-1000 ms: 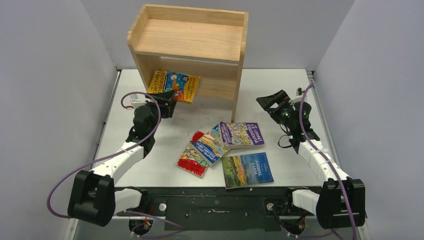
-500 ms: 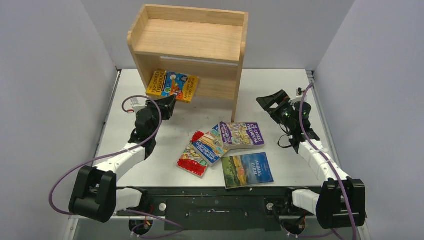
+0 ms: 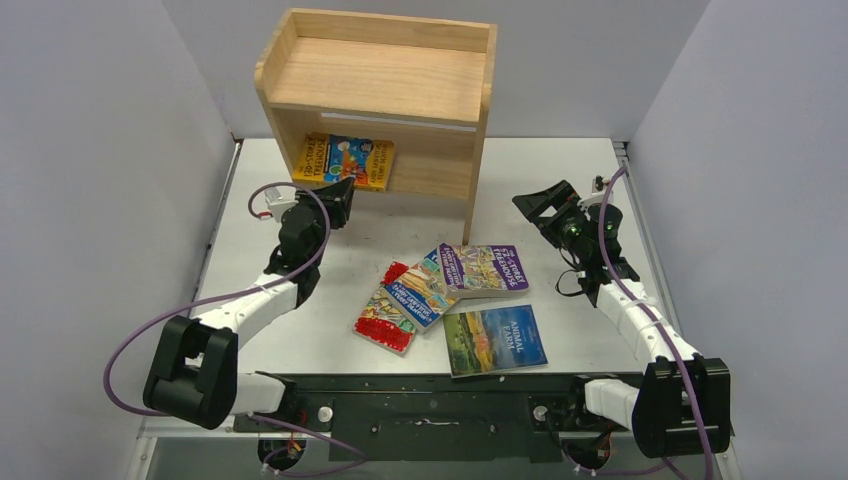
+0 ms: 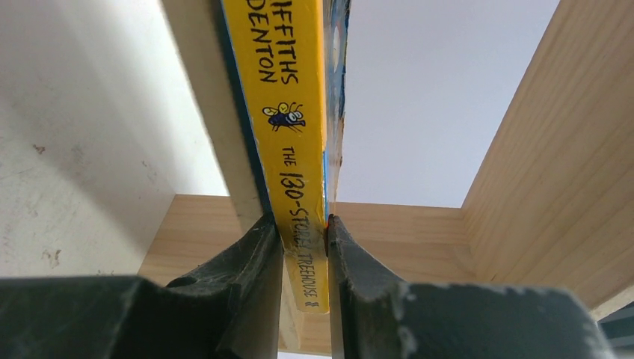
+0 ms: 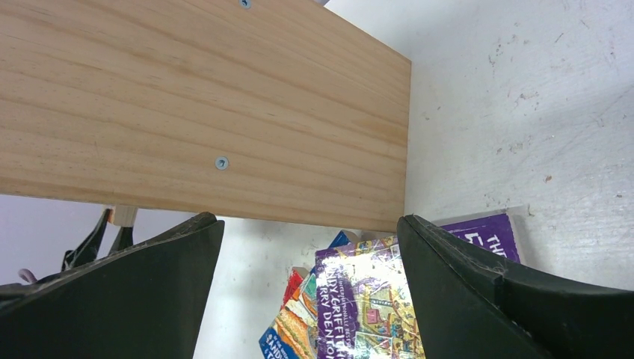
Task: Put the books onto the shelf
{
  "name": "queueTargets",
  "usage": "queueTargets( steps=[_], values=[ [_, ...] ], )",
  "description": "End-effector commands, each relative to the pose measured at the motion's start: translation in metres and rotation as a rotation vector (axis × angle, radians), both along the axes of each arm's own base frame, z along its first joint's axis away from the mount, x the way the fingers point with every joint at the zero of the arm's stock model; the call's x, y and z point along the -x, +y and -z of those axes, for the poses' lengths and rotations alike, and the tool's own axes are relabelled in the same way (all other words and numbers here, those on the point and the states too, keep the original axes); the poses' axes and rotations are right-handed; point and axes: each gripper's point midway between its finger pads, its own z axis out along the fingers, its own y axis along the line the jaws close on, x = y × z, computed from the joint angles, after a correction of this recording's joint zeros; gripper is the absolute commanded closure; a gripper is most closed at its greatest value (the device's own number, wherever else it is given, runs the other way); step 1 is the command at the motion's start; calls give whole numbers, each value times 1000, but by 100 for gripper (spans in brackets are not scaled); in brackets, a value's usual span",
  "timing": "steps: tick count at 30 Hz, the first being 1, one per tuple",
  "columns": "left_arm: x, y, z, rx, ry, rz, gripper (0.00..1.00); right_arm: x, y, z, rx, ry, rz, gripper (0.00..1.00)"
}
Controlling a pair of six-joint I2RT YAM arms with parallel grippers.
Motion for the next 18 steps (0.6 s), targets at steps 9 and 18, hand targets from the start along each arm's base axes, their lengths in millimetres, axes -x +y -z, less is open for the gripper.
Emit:
queueTargets(
  steps=[9,18],
  values=[
    [-18,6,-37,-10,-48,-16,100,0,0,-21,10,-65,1,10],
    [-12,4,-28,-26,8,6,25,1,1,-24,7,-73,-3,10]
  ],
)
